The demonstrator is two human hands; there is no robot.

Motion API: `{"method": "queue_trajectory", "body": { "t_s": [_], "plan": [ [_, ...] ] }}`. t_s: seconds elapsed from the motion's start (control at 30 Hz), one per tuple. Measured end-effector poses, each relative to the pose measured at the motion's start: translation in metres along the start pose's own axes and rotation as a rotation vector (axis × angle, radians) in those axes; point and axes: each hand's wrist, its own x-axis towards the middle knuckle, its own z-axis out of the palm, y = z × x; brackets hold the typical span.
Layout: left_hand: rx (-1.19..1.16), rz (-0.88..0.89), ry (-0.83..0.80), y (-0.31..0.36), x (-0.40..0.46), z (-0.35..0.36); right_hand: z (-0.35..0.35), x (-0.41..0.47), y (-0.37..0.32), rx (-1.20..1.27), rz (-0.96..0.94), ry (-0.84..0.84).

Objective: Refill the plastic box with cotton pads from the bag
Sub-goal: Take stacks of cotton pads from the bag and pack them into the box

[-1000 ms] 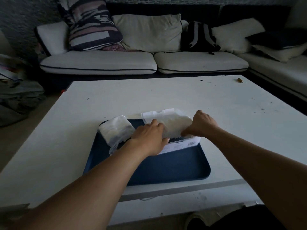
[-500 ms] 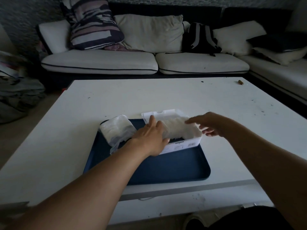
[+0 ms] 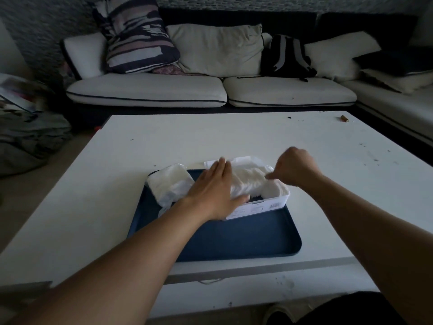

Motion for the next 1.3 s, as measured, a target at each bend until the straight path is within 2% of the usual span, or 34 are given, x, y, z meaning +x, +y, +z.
{"method": "queue_trajectory", "body": {
  "t_s": [0.03, 0.07, 0.1, 0.13, 0.17, 0.2, 0.23, 0.3, 0.4, 0.5, 0.67, 0.73, 0.87, 0.97, 1.07, 1.23, 1.3],
  "plan": [
    [-0.079, 0.008, 0.130, -0.004, -0.002, -0.011, -0.009, -0.006, -0.013, 0.071, -0.093, 0.034],
    [-0.161, 0.000, 0.270, -0.010, -0.003, -0.022, -0.017, -0.016, -0.029, 0.213, -0.197, -0.014],
    [-0.232, -0.029, 0.394, -0.019, -0.005, -0.033, -0.025, -0.031, -0.048, 0.379, -0.305, -0.157],
    [-0.292, -0.076, 0.486, -0.030, -0.007, -0.040, -0.029, -0.049, -0.067, 0.511, -0.392, -0.367],
    [-0.336, -0.139, 0.535, -0.044, -0.009, -0.045, -0.028, -0.064, -0.084, 0.577, -0.460, -0.567],
    [-0.368, -0.224, 0.539, -0.060, -0.013, -0.045, -0.018, -0.075, -0.100, 0.544, -0.533, -0.683],
    [-0.403, -0.319, 0.509, -0.077, -0.016, -0.041, -0.006, -0.083, -0.112, 0.435, -0.611, -0.704],
    [-0.464, -0.482, 0.397, -0.110, -0.022, -0.025, 0.020, -0.088, -0.132, 0.205, -0.753, -0.630],
    [-0.537, -0.559, 0.230, -0.143, -0.033, 0.001, 0.042, -0.086, -0.149, 0.073, -0.798, -0.432],
    [-0.643, -0.517, 0.214, -0.155, -0.034, 0.009, 0.058, -0.078, -0.155, 0.039, -0.798, -0.263],
    [-0.730, -0.524, 0.252, -0.160, -0.031, 0.005, 0.072, -0.065, -0.165, 0.158, -0.637, -0.154],
    [-0.753, -0.549, 0.297, -0.160, -0.029, 0.003, 0.072, -0.064, -0.166, 0.221, -0.608, -0.146],
    [-0.860, -0.618, 0.420, -0.159, -0.028, 0.001, 0.077, -0.062, -0.165, 0.361, -0.585, -0.233],
    [-1.041, -0.692, 0.416, -0.156, -0.031, -0.001, 0.075, -0.067, -0.170, 0.401, -0.653, -0.093],
    [-1.053, -0.712, 0.401, -0.151, -0.033, -0.002, 0.066, -0.075, -0.174, 0.415, -0.703, -0.035],
    [-0.971, -0.775, 0.432, -0.154, -0.030, 0.003, 0.058, -0.082, -0.175, 0.296, -0.621, -0.161],
    [-0.991, -0.785, 0.438, -0.154, -0.030, 0.004, 0.053, -0.083, -0.172, 0.214, -0.660, -0.243]
  ]
}}
